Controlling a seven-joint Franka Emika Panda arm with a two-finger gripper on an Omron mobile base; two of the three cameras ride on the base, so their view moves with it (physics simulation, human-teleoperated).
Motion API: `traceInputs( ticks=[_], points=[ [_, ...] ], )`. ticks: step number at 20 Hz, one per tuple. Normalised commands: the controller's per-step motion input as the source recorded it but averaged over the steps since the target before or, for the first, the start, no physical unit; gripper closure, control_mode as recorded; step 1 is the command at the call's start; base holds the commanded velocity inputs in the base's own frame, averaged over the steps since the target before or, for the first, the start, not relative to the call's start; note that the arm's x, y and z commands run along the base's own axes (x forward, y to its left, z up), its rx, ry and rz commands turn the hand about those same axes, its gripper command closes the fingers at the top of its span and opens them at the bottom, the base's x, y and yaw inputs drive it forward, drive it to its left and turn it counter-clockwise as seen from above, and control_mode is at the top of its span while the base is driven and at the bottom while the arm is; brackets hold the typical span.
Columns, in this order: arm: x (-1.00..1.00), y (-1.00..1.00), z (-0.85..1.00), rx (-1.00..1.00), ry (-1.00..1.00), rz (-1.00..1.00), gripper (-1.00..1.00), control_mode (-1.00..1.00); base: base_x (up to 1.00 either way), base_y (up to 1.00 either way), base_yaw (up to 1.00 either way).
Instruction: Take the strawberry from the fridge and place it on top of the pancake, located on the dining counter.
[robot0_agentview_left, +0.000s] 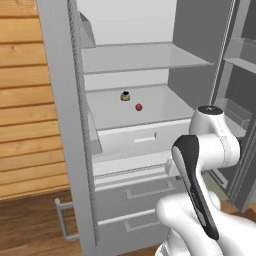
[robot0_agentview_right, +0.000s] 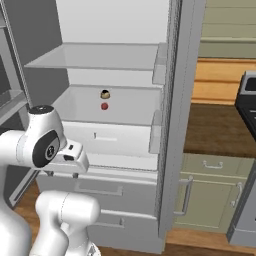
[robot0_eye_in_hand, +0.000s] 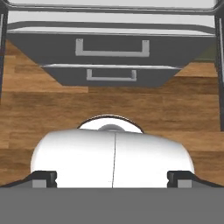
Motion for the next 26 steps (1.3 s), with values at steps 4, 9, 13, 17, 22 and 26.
traceInputs(
  ticks=[4,9,13,17,22,26],
  points=[
    [0.0,0.0,0.0,0.0,0.0,0.0,-1.0,1.0,0.33,0.0,0.23],
    [0.0,0.0,0.0,0.0,0.0,0.0,-1.0,1.0,0.04,0.0,0.06],
    [0.0,0.0,0.0,0.0,0.0,0.0,-1.0,1.0,0.13,0.0,-0.12],
    [0.0,0.0,0.0,0.0,0.0,0.0,-1.0,1.0,0.38,0.08,-0.12],
    [0.0,0.0,0.0,0.0,0.0,0.0,-1.0,1.0,0.57,0.19,-0.01],
    [0.0,0.0,0.0,0.0,0.0,0.0,-1.0,1.0,0.5,0.05,0.0]
  ],
)
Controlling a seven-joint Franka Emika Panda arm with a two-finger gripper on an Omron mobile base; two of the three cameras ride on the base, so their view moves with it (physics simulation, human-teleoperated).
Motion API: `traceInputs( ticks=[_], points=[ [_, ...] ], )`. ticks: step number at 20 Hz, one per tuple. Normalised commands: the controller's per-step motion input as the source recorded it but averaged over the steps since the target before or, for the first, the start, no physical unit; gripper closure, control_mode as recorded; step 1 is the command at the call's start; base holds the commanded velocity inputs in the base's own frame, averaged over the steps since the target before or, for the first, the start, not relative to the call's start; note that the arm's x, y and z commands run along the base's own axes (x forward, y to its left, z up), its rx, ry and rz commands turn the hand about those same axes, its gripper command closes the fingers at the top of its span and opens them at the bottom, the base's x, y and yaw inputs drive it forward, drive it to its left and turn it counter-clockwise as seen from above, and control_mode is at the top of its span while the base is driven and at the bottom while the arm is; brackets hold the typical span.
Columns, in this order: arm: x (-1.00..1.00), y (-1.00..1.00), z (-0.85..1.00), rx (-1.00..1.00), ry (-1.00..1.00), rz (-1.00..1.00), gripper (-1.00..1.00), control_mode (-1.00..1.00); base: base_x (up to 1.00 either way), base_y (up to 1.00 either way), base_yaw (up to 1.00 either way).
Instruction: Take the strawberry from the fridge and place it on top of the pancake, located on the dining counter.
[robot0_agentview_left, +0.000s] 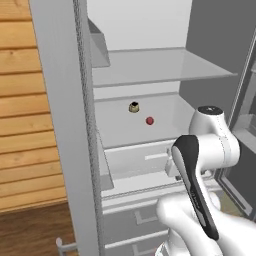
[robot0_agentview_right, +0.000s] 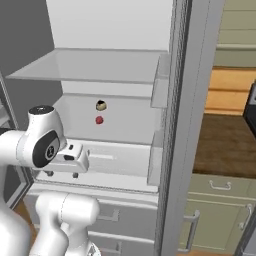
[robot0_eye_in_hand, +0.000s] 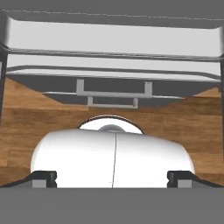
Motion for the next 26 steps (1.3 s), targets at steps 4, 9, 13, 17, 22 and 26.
traceInputs(
  ticks=[4,9,13,17,22,26],
  points=[
    [0.0,0.0,0.0,0.0,0.0,0.0,-1.0,1.0,0.52,0.09,0.0],
    [0.0,0.0,0.0,0.0,0.0,0.0,-1.0,1.0,0.51,0.08,0.0],
    [0.0,0.0,0.0,0.0,0.0,0.0,-1.0,1.0,0.43,0.02,0.0],
    [0.06,0.0,0.0,0.0,-0.03,0.0,-1.0,-1.0,0.21,0.0,0.0],
    [0.23,0.0,0.0,0.0,-0.37,0.0,-1.0,-1.0,0.0,0.0,0.0],
    [0.38,0.0,0.13,0.0,-0.41,0.0,-1.0,-1.0,0.0,0.0,0.0]
  ],
)
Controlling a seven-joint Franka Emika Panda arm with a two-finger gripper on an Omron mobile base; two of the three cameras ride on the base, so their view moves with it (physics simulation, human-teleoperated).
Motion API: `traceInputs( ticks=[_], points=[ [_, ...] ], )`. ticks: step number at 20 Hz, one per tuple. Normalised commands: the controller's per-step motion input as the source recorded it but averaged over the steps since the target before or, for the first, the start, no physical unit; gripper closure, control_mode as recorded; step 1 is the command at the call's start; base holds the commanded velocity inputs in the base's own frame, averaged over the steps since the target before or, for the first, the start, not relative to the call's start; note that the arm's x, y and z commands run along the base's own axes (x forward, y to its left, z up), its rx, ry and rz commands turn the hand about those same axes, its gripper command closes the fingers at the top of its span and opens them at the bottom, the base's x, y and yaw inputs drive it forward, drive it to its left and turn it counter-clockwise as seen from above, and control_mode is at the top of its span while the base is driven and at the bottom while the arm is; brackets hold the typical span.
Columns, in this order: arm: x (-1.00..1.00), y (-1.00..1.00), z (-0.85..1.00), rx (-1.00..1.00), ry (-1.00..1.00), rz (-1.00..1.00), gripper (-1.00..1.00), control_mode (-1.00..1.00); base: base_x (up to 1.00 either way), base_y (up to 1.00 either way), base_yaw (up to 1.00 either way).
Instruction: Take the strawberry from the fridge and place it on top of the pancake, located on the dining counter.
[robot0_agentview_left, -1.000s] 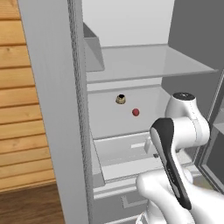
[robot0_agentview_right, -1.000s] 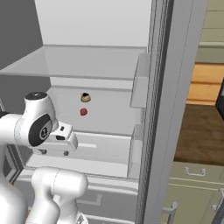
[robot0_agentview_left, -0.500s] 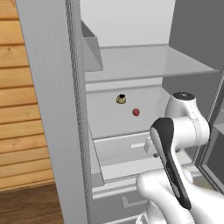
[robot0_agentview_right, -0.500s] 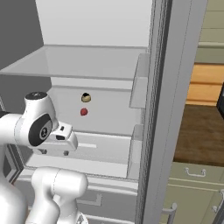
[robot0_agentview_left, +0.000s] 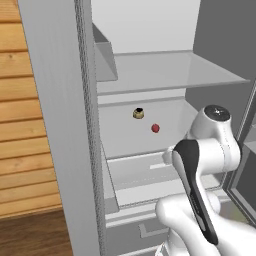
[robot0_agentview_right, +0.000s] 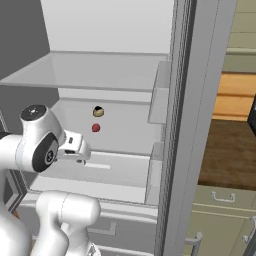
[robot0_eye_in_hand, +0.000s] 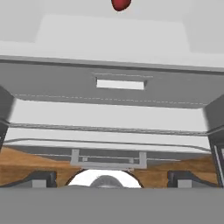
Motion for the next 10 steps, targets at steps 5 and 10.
traceInputs(
  ticks=[5,10],
  points=[
    [0.44,0.0,0.14,0.07,-0.33,0.0,-1.0,-1.0,0.0,0.0,0.0],
    [0.46,-0.06,0.0,0.15,-0.17,-0.06,-1.0,-1.0,0.0,0.0,0.0]
  ],
)
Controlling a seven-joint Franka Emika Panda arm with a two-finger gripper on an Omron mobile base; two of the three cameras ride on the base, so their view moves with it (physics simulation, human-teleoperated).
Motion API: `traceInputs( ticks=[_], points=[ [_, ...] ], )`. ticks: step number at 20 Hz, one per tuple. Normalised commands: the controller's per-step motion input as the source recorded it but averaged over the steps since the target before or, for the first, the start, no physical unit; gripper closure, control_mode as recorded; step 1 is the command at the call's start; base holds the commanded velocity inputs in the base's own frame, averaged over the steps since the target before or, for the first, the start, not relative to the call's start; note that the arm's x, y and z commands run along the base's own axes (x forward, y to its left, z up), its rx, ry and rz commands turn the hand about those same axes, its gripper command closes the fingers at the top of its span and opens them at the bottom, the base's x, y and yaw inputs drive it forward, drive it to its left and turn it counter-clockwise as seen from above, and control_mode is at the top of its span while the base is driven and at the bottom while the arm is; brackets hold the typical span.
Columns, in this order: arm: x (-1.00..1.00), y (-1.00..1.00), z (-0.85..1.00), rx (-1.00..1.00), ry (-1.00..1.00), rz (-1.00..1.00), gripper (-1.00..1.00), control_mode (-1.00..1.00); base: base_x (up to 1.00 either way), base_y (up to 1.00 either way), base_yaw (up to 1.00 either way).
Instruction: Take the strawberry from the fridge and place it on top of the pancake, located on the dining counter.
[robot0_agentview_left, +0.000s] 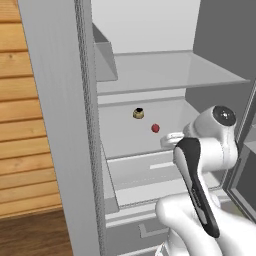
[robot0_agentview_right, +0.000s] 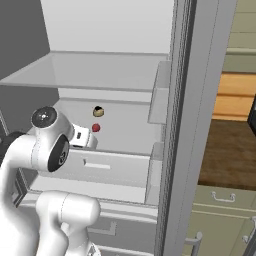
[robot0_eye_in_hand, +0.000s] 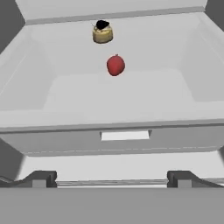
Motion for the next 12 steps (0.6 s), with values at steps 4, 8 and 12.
traceInputs(
  ticks=[4,8,12],
  points=[
    [0.4,0.0,-0.01,0.01,-0.21,-0.04,-1.0,-1.0,0.0,0.0,0.0],
    [0.55,0.01,0.0,0.0,-0.08,-0.08,-1.0,-1.0,0.0,0.0,0.0],
    [0.61,0.0,0.01,0.0,0.11,-0.05,-1.0,-1.0,0.0,0.0,0.0]
  ],
)
